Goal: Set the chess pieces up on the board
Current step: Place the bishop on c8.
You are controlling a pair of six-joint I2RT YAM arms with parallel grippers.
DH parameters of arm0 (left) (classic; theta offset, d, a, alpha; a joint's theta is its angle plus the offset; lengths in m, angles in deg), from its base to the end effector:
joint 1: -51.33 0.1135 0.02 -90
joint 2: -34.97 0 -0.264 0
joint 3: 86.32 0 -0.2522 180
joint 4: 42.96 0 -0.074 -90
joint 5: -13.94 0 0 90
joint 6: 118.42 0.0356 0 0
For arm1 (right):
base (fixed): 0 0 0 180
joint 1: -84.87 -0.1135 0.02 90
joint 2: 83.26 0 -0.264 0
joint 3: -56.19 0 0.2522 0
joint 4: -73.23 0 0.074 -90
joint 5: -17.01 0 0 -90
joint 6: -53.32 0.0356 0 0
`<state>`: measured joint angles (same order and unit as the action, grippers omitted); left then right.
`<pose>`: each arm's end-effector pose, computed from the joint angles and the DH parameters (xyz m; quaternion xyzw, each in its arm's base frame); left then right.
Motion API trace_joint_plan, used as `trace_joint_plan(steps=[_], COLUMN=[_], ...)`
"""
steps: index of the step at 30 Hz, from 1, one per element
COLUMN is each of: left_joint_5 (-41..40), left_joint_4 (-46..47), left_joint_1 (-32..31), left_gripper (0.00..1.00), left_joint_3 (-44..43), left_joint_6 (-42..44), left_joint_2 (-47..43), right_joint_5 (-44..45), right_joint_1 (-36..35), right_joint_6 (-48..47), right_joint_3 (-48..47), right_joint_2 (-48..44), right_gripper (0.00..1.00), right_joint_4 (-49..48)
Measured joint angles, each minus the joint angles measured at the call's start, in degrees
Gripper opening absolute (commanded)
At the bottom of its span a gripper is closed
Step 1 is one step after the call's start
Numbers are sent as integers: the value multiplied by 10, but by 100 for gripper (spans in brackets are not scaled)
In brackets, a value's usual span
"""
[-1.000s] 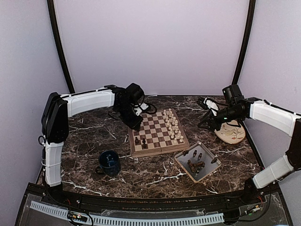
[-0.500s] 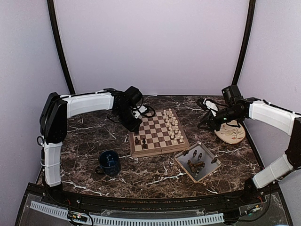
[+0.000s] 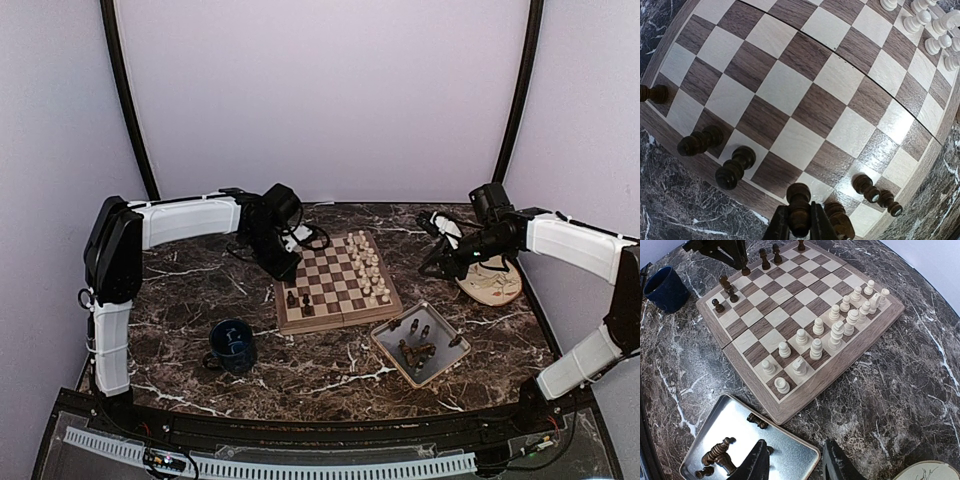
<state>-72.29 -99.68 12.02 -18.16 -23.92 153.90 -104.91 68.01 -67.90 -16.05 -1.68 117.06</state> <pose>0.3438 -0.2846 0.2151 0.3701 0.9004 -0.0983 0.2065 0.2746 0.1029 0.2503 -0.4509 0.7977 0.2209 0.3339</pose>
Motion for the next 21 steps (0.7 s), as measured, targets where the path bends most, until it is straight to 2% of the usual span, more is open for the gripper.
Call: trace_joint_plan(steps=[21], left_joint_5=[30], left_joint_4=[-21], left_joint_1=[0], left_gripper=[10], left_joint_3=[7], left_joint_6=[12], left_joint_2=[2], right_joint_5=[0], right_joint_1=[0], right_joint_6=[-2], right_joint_3=[0], right_joint_2=[4], right_gripper=[38], right_joint_4=[2])
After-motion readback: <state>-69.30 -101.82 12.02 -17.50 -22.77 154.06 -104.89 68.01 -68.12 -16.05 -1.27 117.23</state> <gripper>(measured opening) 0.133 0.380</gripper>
